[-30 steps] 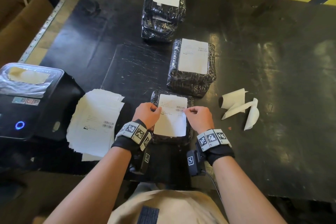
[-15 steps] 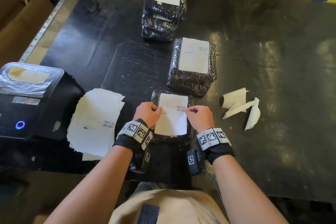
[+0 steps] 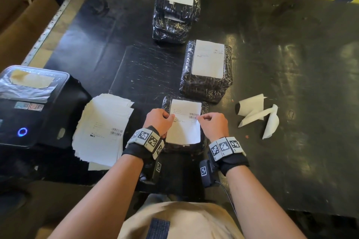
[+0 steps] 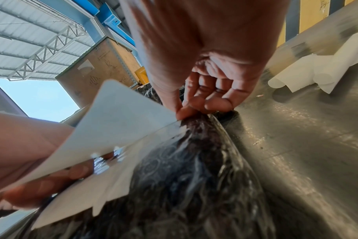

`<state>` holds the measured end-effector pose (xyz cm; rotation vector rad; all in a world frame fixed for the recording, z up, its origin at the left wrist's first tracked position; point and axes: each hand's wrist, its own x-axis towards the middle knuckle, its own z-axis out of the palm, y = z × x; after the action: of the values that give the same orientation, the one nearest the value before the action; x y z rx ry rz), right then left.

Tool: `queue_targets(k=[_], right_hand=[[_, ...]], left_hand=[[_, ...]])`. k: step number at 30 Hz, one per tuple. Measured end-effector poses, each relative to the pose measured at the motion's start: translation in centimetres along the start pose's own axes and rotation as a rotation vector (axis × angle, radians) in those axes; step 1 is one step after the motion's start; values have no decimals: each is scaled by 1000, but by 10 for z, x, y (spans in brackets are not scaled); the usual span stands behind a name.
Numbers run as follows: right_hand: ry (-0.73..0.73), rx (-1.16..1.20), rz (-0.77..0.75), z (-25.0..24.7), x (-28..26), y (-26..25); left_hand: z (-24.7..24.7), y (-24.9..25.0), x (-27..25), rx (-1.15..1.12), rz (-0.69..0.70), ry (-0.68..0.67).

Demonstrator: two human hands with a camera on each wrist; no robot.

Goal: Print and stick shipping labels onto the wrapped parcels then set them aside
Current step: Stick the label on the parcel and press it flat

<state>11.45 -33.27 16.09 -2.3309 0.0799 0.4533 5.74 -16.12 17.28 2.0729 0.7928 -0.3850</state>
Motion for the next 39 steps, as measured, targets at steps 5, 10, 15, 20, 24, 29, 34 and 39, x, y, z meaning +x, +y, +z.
queue_targets(k=[5,10,15,20,24,29,34,39], right_hand=[[18,-4,-6,2,1,0],[47,-90,16,-3,3,-2],[76,-323,-327,-7,8,-7],[-223,-558,-595,9,7,-26],[-287,-728,-575,16,8,-22],[-210,-738,-470,9,15,-13],[-210,-671,-325,9,20,-9],[-214,-357,-126,7,18,-3]], left_hand=[[-1,0,0,1,-5,-4],[-1,1,0,-3,-12,-7],[-1,2,2,10,-33,-17],[-3,3,3,34,-29,-16],[-4,3,5,50,-33,-25],[-4,4,6,72,-63,-33],[-6,13,8,455,-8,52],[-15,10,16,564,-45,73]])
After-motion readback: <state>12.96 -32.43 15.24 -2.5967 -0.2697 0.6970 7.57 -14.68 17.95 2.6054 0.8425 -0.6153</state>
